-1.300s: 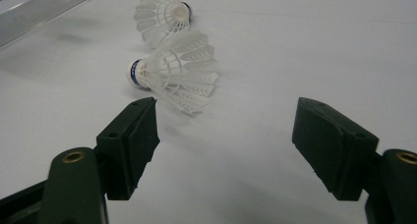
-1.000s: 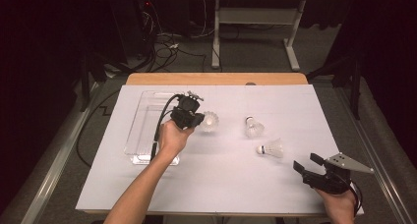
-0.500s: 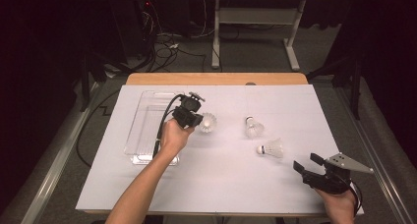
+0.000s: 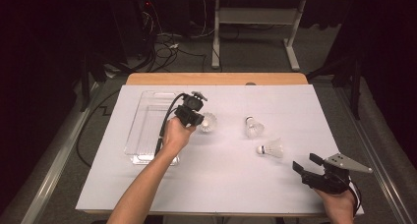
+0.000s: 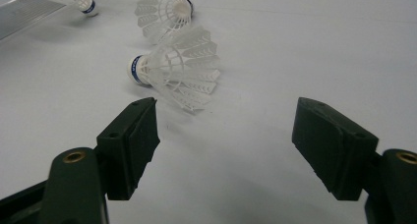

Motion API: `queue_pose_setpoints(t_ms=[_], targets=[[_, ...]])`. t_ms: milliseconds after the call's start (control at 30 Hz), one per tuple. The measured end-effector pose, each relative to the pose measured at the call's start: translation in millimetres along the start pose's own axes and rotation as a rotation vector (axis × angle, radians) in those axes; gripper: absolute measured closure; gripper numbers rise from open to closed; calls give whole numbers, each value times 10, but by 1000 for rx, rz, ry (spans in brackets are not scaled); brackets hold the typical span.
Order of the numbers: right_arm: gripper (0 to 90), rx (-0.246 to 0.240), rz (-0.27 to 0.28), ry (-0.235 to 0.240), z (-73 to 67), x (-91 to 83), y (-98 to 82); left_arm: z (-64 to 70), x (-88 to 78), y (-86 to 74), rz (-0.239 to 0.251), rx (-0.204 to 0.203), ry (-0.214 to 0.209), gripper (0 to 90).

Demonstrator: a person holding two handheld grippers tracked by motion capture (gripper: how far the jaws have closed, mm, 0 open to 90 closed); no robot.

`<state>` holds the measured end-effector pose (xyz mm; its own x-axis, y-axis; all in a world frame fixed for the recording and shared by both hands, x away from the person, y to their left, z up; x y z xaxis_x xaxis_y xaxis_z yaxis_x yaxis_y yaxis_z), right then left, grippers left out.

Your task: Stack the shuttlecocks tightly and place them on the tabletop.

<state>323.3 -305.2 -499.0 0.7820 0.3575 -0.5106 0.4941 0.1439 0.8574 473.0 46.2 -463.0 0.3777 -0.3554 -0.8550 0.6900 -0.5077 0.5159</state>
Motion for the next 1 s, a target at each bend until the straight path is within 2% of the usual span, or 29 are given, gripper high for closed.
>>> queue_pose_setpoints(t_ms=[400, 700, 1000], targets=[[261, 3, 4, 2, 7, -4, 2, 83, 73, 77, 48, 3, -22, 850], [262, 5, 1, 4, 6, 2, -1, 109, 133, 130, 87, -21, -63, 842], [263, 4, 3, 7, 3, 0, 1, 176, 199, 184, 107, -37, -84, 841]])
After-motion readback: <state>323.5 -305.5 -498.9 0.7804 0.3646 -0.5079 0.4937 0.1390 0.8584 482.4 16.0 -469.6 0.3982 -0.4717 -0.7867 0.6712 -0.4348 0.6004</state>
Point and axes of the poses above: each handheld gripper's, and its own axes: x roughly forward along the jaws, y roughly out of its top, z roughly to its right, the point moved 7 cm from there along x, roughly forward along the jaws, and after that the axes turned 3 degrees about -y, right-handed, at the moved point
